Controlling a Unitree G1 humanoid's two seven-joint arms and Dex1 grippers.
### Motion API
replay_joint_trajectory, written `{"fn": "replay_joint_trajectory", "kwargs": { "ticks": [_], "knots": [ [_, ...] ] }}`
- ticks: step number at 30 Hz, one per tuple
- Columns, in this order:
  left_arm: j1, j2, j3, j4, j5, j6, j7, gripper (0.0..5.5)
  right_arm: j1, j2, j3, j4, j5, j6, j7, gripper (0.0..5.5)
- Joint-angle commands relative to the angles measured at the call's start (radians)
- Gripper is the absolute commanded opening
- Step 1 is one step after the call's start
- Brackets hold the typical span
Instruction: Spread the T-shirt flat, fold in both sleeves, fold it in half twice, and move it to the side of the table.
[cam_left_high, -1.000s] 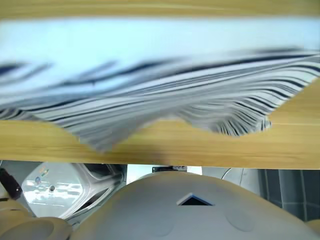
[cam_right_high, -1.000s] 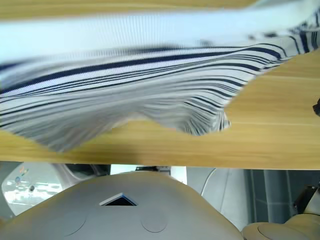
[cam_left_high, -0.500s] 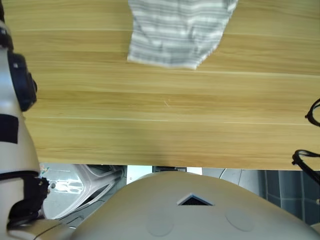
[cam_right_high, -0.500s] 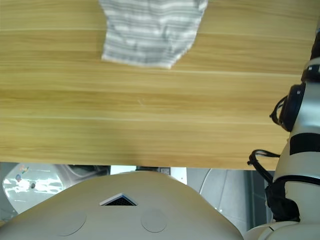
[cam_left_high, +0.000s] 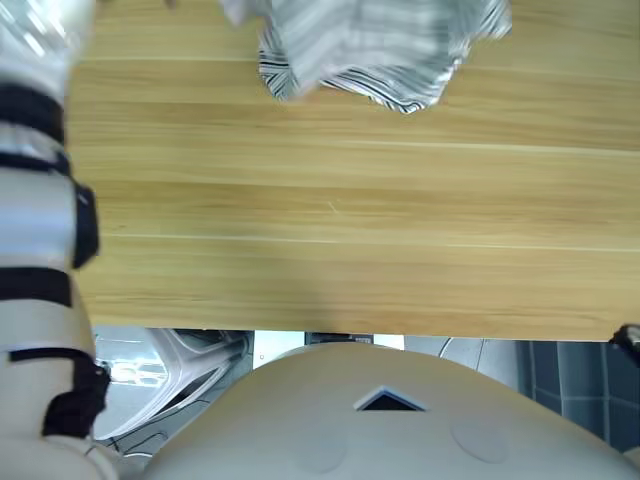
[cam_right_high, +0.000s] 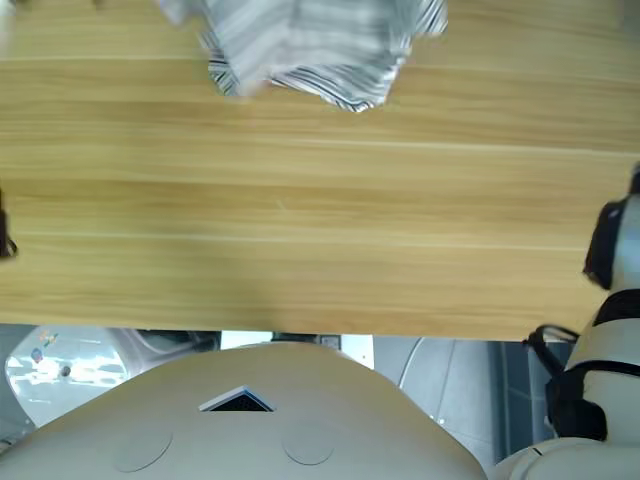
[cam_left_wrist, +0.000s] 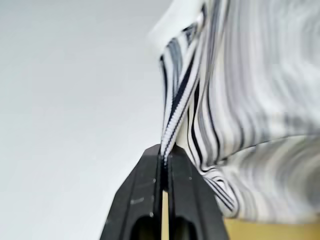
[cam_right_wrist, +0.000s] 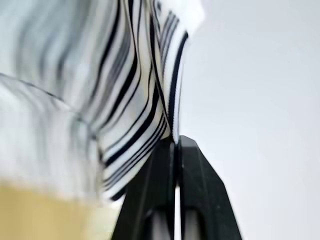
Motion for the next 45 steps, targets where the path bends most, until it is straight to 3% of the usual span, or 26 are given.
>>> {"fn": "replay_joint_trajectory", "kwargs": {
  "ticks": [1,3,6,9,11,15,18,20,22,24,25,28,30,31,33,35,37,40,42,44,45],
  "knots": [
    [0.536,0.227,-0.192,-0.689,-0.468,0.059,-0.405,0.02,0.388,-0.193,0.074,-0.382,0.396,-0.106,0.382,0.0],
    [0.625,0.322,-0.165,-0.903,-0.613,0.122,-0.477,0.02,0.443,-0.229,0.052,-0.502,0.518,-0.091,0.455,0.0],
    [0.65,0.349,-0.08,-0.999,-0.719,0.203,-0.553,0.02,0.473,-0.231,0.023,-0.563,0.589,-0.059,0.523,0.0],
    [0.72,0.425,0.007,-1.153,-0.912,0.278,-0.678,0.02,0.565,-0.285,-0.004,-0.747,0.795,-0.051,0.598,0.0],
    [0.8,0.475,0.131,-1.298,-1.082,0.315,-0.761,0.02,0.642,-0.344,-0.073,-0.898,0.985,-0.059,0.648,0.0],
    [0.956,0.478,0.522,-1.585,-1.485,0.483,-0.945,0.02,0.813,-0.396,-0.343,-1.154,1.426,-0.073,0.809,0.0],
    [0.966,0.422,0.766,-1.672,-1.724,0.655,-1.029,0.02,0.846,-0.352,-0.483,-1.225,1.562,-0.013,0.897,0.0],
    [0.939,0.404,0.847,-1.673,-1.805,0.757,-1.048,0.02,0.833,-0.329,-0.518,-1.227,1.584,0.044,0.928,0.0],
    [0.916,0.381,0.813,-1.649,-1.673,0.805,-1.047,0.02,0.735,-0.282,-0.446,-1.158,1.458,0.131,0.923,0.0],
    [0.815,0.295,0.592,-1.555,-1.291,0.787,-1.015,0.02,0.577,-0.192,-0.343,-1.009,1.25,0.217,0.907,0.0],
    [0.725,0.315,0.541,-1.469,-1.189,0.806,-1.025,0.02,0.501,-0.148,-0.304,-0.934,1.161,0.246,0.898,0.0],
    [0.115,0.226,0.284,-0.845,-0.78,0.862,-1.087,0.02,0.186,-0.01,-0.196,-0.616,0.924,0.337,0.861,0.0],
    [-0.246,0.114,0.156,-0.412,-0.508,0.821,-0.971,0.02,-0.096,0.079,-0.126,-0.31,0.698,0.378,0.718,0.0],
    [-0.445,0.068,0.083,-0.203,-0.341,0.819,-0.727,0.02,-0.304,0.119,-0.059,-0.102,0.527,0.452,0.495,0.0],
    [-0.792,0.029,-0.04,0.057,-0.062,0.873,-0.088,0.02,-0.694,0.159,-0.027,0.207,0.38,0.668,-0.018,0.0],
    [-1.096,0.055,0.081,0.139,-0.088,0.889,0.399,0.02,-0.958,0.081,-0.095,0.278,0.325,0.74,-0.466,0.0],
    [-1.318,0.138,0.198,0.108,-0.087,0.762,0.671,0.02,-1.054,-0.047,-0.169,0.129,0.163,0.669,-0.786,0.0],
    [-1.282,0.221,0.303,0.003,-0.082,0.568,0.691,0.02,-0.858,-0.17,-0.251,-0.245,-0.104,0.594,-0.946,0.0],
    [-0.825,0.162,0.173,-0.094,-0.047,0.455,0.244,0.02,-0.522,-0.079,-0.104,-0.251,-0.069,0.447,-0.578,0.0],
    [-0.188,0.122,-0.079,-0.209,-0.05,0.239,-0.253,0.02,-0.031,-0.001,0.107,-0.278,0.087,0.204,-0.096,0.0],
    [0.072,0.145,-0.197,-0.293,-0.09,0.168,-0.397,0.02,0.155,-0.03,0.209,-0.352,0.124,0.129,0.048,0.0]
  ]
}}
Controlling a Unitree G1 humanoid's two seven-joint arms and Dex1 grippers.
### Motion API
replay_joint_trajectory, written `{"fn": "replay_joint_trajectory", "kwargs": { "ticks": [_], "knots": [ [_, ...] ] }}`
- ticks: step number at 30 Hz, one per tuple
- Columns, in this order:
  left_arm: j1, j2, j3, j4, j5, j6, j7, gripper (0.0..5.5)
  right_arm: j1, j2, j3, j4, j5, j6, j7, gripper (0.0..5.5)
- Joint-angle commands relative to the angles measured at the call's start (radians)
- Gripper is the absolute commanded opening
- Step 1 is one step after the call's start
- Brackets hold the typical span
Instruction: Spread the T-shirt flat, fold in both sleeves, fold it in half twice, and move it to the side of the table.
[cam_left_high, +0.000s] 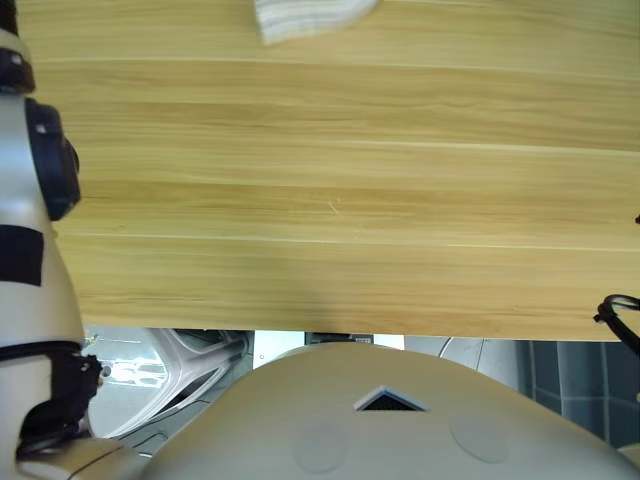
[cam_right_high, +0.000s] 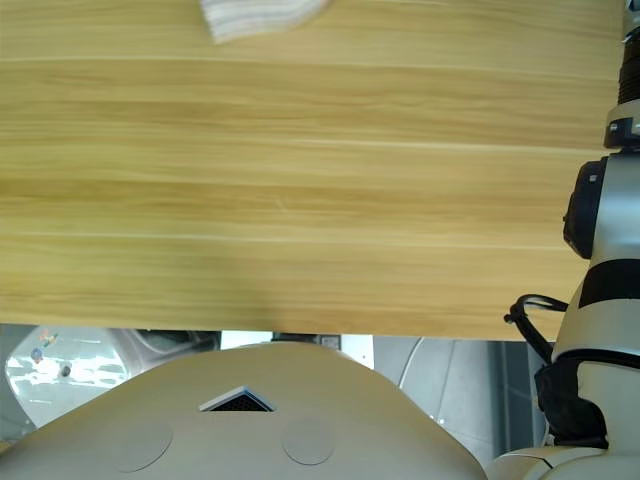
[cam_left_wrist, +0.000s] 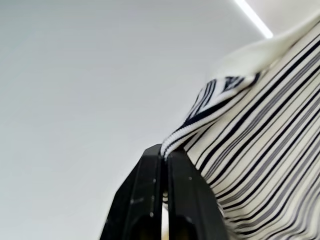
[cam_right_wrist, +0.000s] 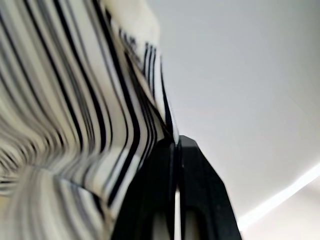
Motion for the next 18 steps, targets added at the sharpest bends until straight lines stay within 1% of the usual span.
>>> {"fn": "replay_joint_trajectory", "kwargs": {
  "ticks": [1,2,3,5,7,10,14,18],
  "knots": [
    [0.828,0.153,-0.388,-0.192,0.036,-0.48,-0.524,0.02,0.605,-0.152,0.317,-0.239,0.005,-0.39,0.39,0.0],
    [0.938,0.196,-0.433,-0.327,-0.056,-0.472,-0.57,0.02,0.671,-0.219,0.372,-0.338,0.067,-0.421,0.476,0.0],
    [1.0,0.228,-0.449,-0.437,-0.134,-0.457,-0.601,0.02,0.706,-0.273,0.399,-0.41,0.119,-0.451,0.544,0.0],
    [1.051,0.284,-0.407,-0.634,-0.303,-0.396,-0.676,0.02,0.72,-0.318,0.375,-0.455,0.215,-0.467,0.642,0.0],
    [1.086,0.318,-0.349,-0.725,-0.37,-0.363,-0.734,0.02,0.73,-0.327,0.325,-0.453,0.268,-0.468,0.703,0.0],
    [1.146,0.32,-0.288,-0.765,-0.376,-0.322,-0.776,0.02,0.776,-0.354,0.26,-0.512,0.361,-0.453,0.779,0.0],
    [1.226,0.32,-0.25,-0.818,-0.339,-0.281,-0.819,0.02,0.867,-0.384,0.193,-0.603,0.463,-0.435,0.878,0.0],
    [1.256,0.304,-0.225,-0.806,-0.258,-0.264,-0.838,0.02,0.948,-0.376,0.156,-0.633,0.408,-0.409,0.921,0.0]
  ]
}}
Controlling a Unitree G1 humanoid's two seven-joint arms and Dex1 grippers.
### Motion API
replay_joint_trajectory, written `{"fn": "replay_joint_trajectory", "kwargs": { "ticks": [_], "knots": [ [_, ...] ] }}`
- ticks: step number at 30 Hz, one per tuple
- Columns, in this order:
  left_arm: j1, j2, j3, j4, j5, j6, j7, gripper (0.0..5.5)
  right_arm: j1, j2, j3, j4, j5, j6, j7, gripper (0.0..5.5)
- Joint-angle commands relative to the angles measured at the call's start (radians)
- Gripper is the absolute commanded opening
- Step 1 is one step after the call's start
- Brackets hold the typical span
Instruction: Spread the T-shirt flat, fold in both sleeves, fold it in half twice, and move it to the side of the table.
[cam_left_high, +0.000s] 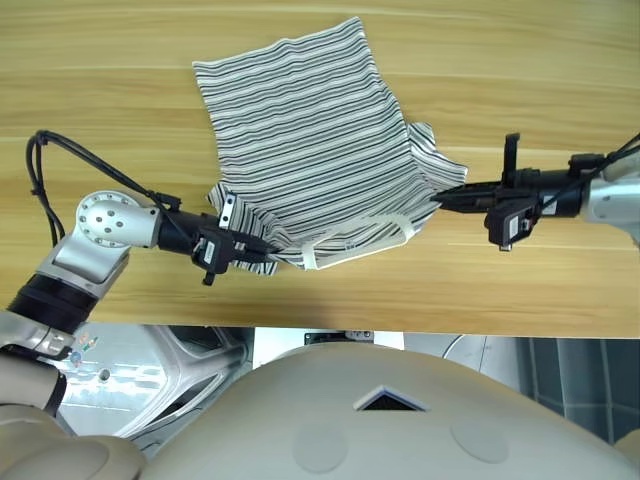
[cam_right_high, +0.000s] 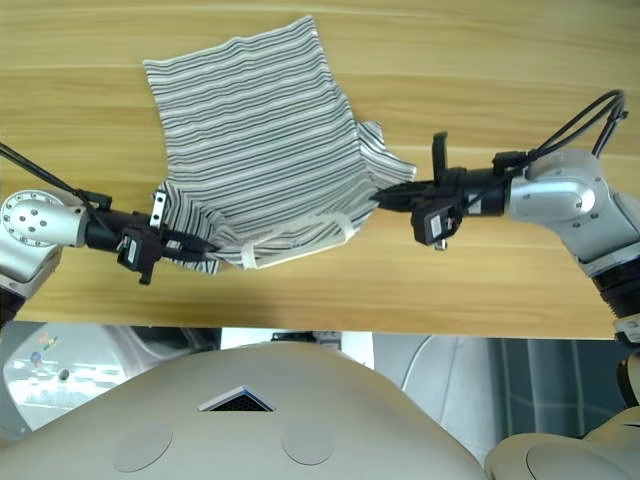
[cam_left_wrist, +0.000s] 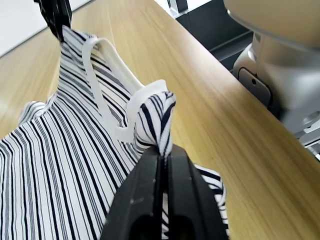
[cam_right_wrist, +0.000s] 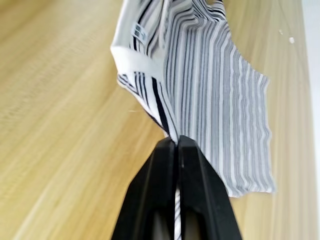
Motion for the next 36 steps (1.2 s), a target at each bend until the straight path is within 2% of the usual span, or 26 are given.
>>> {"fn": "replay_joint_trajectory", "kwargs": {
  "ticks": [1,7,10,19,22,23,26,28,30,32,36],
  "knots": [
    [0.022,-0.006,0.027,0.009,0.094,0.012,-0.026,0.02,0.079,-0.005,-0.038,-0.044,-0.056,0.035,0.045,0.0],
    [0.112,0.009,0.014,-0.051,0.138,0.053,-0.076,0.02,0.231,-0.038,-0.081,-0.218,-0.085,0.062,0.082,0.0],
    [0.163,0.05,0.031,-0.141,0.095,0.091,-0.123,0.55,0.265,-0.065,-0.13,-0.277,-0.082,0.103,0.104,0.0],
    [0.175,0.081,0.148,-0.205,0.052,0.178,-0.154,1.96,0.361,-0.069,-0.204,-0.318,-0.25,0.189,0.112,1.61],
    [0.185,0.1,0.187,-0.2,0.055,0.169,-0.173,2.41,0.428,-0.097,-0.249,-0.367,-0.237,0.175,0.113,2.12],
    [0.18,0.104,0.211,-0.198,0.049,0.159,-0.174,2.56,0.448,-0.114,-0.287,-0.394,-0.188,0.172,0.116,2.3],
    [0.105,0.073,0.325,-0.177,-0.026,0.153,-0.142,3.11,0.443,-0.125,-0.458,-0.429,0.008,0.167,0.106,2.32],
    [0.037,0.026,0.414,-0.144,-0.058,0.123,-0.086,3.36,0.375,-0.106,-0.577,-0.377,0.079,0.154,0.087,2.32],
    [-0.02,-0.018,0.477,-0.11,-0.065,0.096,-0.041,3.39,0.251,-0.068,-0.635,-0.321,0.096,0.193,0.04,2.32],
    [-0.059,-0.066,0.507,-0.076,-0.058,0.076,-0.001,3.1,0.078,0.016,-0.581,-0.254,-0.006,0.281,-0.03,1.99],
    [-0.073,-0.148,0.501,-0.028,-0.031,0.028,0.02,2.4,-0.177,0.29,-0.329,-0.072,-0.42,0.312,-0.177,1.23]
  ]
}}
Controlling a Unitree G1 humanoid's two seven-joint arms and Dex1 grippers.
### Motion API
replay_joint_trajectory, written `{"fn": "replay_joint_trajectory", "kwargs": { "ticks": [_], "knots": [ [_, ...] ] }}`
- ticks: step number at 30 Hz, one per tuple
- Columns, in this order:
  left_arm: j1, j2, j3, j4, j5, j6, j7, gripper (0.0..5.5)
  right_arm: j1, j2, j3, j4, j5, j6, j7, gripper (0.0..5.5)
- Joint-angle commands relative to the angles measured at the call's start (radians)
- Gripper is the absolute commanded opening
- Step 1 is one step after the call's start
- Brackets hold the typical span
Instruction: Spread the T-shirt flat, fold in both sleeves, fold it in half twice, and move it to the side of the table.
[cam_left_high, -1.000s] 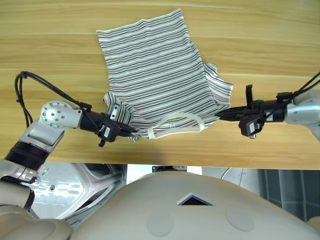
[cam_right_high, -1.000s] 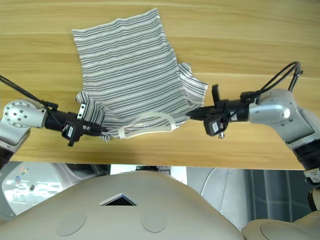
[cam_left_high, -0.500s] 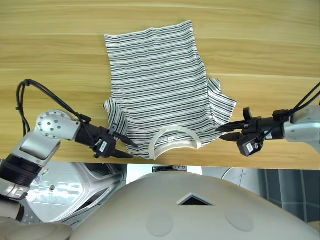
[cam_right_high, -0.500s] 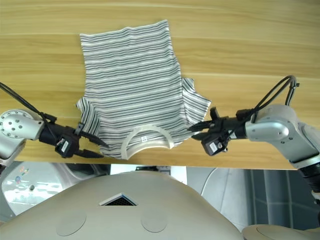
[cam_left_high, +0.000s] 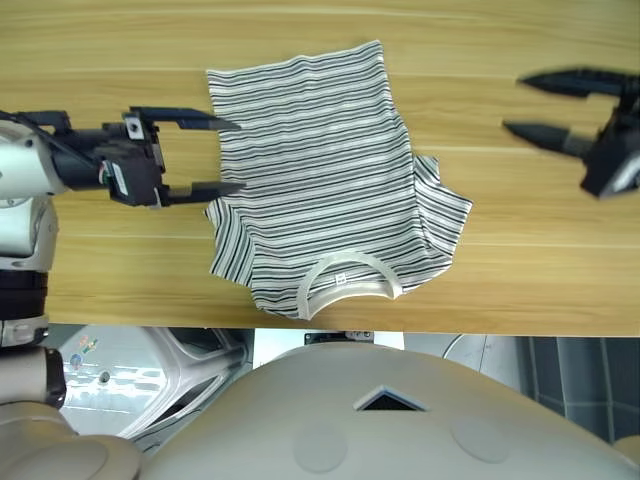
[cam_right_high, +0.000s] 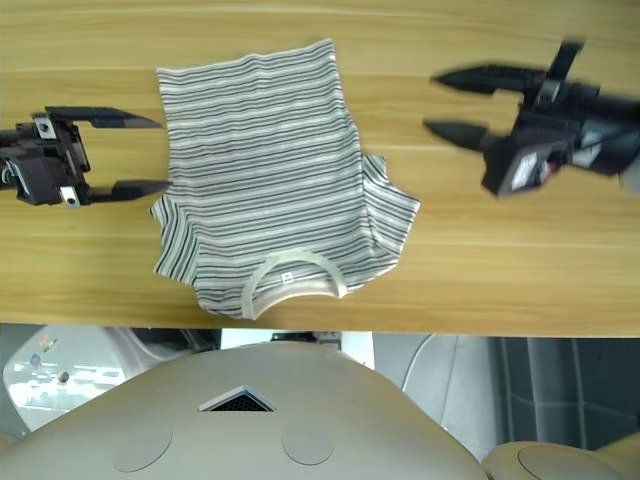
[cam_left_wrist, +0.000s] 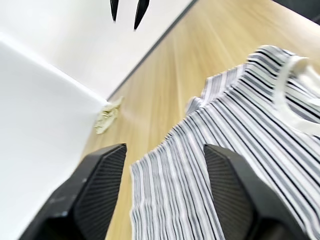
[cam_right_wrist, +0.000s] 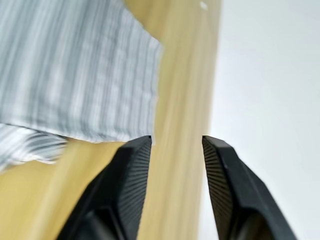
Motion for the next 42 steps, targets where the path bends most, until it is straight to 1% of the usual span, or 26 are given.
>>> {"fn": "replay_joint_trajectory", "kwargs": {
  "ticks": [1,3,5,7,9,13,15,19,22,25,27,29,30,33,35,38,42],
  "knots": [
    [-0.007,-0.07,-0.01,0.034,0.034,-0.047,0.012,2.24,-0.188,0.258,0.249,0.182,-0.367,0.014,-0.128,1.06],
    [0.004,-0.108,-0.02,0.033,0.038,-0.055,0.021,1.96,-0.258,0.392,0.37,0.319,-0.535,0.016,-0.223,0.73],
    [0.006,-0.142,-0.035,0.05,0.061,-0.07,0.027,1.63,-0.3,0.484,0.452,0.448,-0.643,0.007,-0.308,0.33],
    [0.011,-0.171,-0.052,0.065,0.075,-0.078,0.032,1.26,-0.319,0.546,0.506,0.555,-0.695,-0.005,-0.364,0.0],
    [0.018,-0.201,-0.069,0.069,0.087,-0.082,0.04,0.96,-0.337,0.593,0.55,0.679,-0.739,-0.017,-0.426,0.0],
    [0.034,-0.247,-0.1,0.057,0.083,-0.075,0.047,0.26,-0.364,0.639,0.573,0.925,-0.737,-0.05,-0.496,0.0],
    [0.04,-0.266,-0.111,0.055,0.09,-0.076,0.053,0.04,-0.387,0.65,0.571,1.056,-0.735,-0.044,-0.545,0.0],
    [0.051,-0.292,-0.12,0.053,0.093,-0.081,0.065,0.04,-0.415,0.642,0.58,1.263,-0.744,0.015,-0.635,0.0],
    [0.063,-0.303,-0.119,0.048,0.091,-0.089,0.073,0.04,-0.406,0.632,0.562,1.323,-0.722,0.06,-0.694,0.0],
    [0.07,-0.301,-0.115,0.038,0.086,-0.088,0.073,0.04,-0.363,0.623,0.543,1.276,-0.685,0.045,-0.698,0.0],
    [0.081,-0.295,-0.106,0.028,0.081,-0.087,0.076,0.04,-0.308,0.597,0.543,1.168,-0.664,0.023,-0.663,0.0],
    [0.09,-0.291,-0.098,0.024,0.08,-0.087,0.081,0.04,-0.218,0.549,0.551,0.982,-0.626,-0.021,-0.58,0.0],
    [0.094,-0.291,-0.096,0.024,0.082,-0.087,0.083,0.04,-0.152,0.51,0.554,0.843,-0.577,-0.059,-0.511,0.0],
    [0.1,-0.291,-0.093,0.023,0.085,-0.086,0.09,0.04,0.031,0.38,0.544,0.385,-0.346,-0.149,-0.322,0.0],
    [0.1,-0.292,-0.093,0.023,0.083,-0.086,0.091,0.04,0.093,0.335,0.524,0.21,-0.243,-0.158,-0.255,0.0],
    [0.098,-0.296,-0.094,0.031,0.085,-0.09,0.091,0.04,0.133,0.315,0.492,0.098,-0.178,-0.142,-0.198,0.0],
    [0.097,-0.294,-0.091,0.044,0.086,-0.096,0.091,0.04,0.142,0.326,0.457,0.085,-0.179,-0.098,-0.165,0.0]
  ]
}}
